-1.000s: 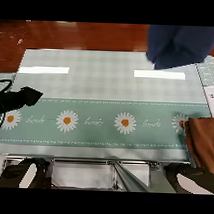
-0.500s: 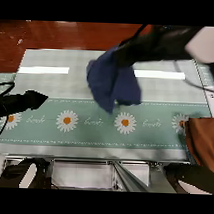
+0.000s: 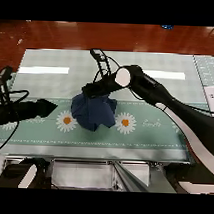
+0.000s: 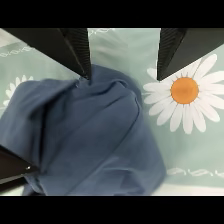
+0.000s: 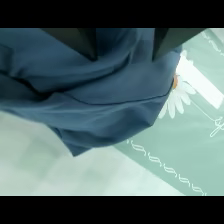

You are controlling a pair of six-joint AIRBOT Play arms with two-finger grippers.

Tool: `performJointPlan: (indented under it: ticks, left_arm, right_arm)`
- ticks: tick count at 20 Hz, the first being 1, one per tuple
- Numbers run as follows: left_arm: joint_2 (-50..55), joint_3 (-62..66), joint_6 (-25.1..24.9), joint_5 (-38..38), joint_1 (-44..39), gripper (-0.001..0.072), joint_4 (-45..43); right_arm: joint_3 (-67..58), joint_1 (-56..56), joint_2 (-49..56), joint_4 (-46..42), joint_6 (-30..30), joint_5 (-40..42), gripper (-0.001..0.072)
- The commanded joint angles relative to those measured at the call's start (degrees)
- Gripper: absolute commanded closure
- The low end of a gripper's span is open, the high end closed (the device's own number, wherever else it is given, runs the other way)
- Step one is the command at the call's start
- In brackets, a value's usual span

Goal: Fold the shirts.

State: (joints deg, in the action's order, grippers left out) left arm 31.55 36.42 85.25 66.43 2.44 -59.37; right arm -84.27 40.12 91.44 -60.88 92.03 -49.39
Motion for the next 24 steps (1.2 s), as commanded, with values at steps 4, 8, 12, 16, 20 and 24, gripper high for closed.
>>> performJointPlan:
  ticks: [4, 8, 12, 16, 20, 24]
  left_arm:
    - [0.13, 2.84, -2.58, -0.68, 7.28, 0.0202, -1.25]
    - [1.62, -2.4, -2.6, 1.6, 12.46, 0.0202, 2.21]
    - [6.75, -16.41, -16.63, 0.74, 10.12, 0.0202, 23.17]
    - [16.02, -19.71, -28.28, -4.48, 9.33, 0.0202, 32.09]
    - [27.21, -19.39, -42.58, -4.76, 7.74, 0.0202, 45.59]
    - [36.22, -16.31, -46.23, -5.97, 4.33, 0.0215, 49.51]
  right_arm:
    - [-0.92, -16.87, -11.87, -0.96, -7.02, -12.09, 0.0303]
    - [13.22, -32.28, -26.64, -9.51, -1.31, -12.24, 0.0303]
    - [43.93, -37.53, -38.21, 9.73, -5.38, -2.99, 0.0303]
    - [60.17, -34.73, -42.84, 22.75, -9.53, 0.94, 0.0304]
    - [61.9, -28.52, -42.84, 22.4, -8.66, 2.05, 0.0304]
    - [61.9, -20.83, -40.76, 22.43, -5.81, 5.22, 0.0304]
